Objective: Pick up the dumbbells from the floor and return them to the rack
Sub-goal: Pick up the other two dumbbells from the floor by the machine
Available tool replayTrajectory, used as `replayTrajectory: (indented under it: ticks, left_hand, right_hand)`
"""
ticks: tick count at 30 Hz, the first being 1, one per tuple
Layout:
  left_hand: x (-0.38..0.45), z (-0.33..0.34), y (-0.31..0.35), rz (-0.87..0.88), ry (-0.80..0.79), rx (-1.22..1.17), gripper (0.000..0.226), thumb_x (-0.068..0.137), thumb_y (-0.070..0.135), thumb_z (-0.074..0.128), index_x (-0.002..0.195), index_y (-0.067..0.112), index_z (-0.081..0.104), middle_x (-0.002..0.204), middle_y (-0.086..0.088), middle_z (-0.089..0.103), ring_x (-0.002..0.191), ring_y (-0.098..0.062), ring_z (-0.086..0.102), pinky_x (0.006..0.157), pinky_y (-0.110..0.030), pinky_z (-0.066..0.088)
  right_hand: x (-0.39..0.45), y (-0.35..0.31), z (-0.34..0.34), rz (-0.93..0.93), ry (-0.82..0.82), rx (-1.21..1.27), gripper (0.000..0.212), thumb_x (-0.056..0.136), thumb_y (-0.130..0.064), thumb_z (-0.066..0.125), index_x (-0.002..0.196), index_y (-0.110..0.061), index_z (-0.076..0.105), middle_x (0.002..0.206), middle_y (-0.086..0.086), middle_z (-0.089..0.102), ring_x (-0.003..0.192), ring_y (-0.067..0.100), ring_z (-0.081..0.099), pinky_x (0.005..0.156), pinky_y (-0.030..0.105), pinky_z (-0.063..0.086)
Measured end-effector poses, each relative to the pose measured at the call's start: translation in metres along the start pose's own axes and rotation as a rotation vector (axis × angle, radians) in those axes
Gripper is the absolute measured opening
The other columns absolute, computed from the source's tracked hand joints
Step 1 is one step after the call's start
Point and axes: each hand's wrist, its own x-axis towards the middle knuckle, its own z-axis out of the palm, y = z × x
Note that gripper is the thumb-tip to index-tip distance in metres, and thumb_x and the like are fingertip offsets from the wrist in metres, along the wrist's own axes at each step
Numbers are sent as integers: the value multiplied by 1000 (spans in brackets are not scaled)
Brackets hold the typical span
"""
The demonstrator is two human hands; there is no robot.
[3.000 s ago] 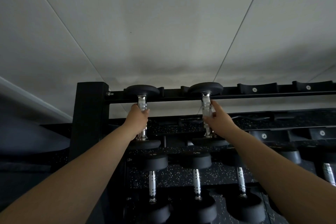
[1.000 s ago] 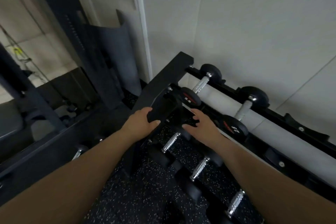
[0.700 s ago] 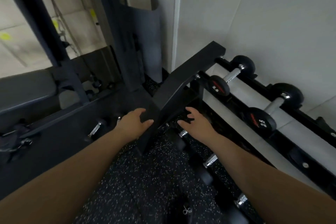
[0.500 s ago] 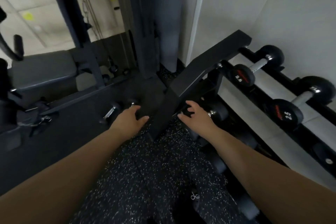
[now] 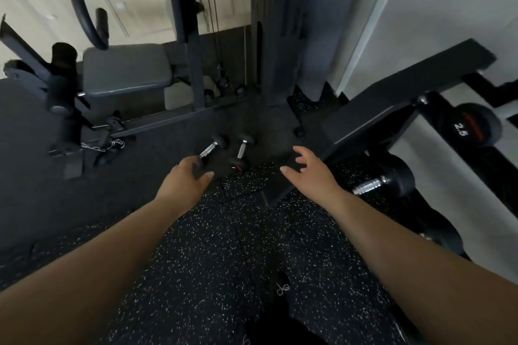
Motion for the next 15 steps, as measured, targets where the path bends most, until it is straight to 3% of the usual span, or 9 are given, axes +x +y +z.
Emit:
replayTrajectory:
  ticks: [7,15]
  left_hand:
    - [61,5,-17,-88,38,-7,67,87,46,58,142,17,34,141,-14,46,117,-32,53,88,-35,41]
    - [157,17,-36,-43,3,45,67,86,47,59,142,19,33,143,-11,46,125,-31,48,100,-41,39]
  right_hand:
    - [71,-8,15,-11,-21,-50,67,82,-48,61,141,-38,32,141,-4,45,123,17,49,89,30,42]
    - [164,-13,53,-18,-22,-70,69,83,-46,62,143,-35,30,143,1,44,125,19,48,88,28,40]
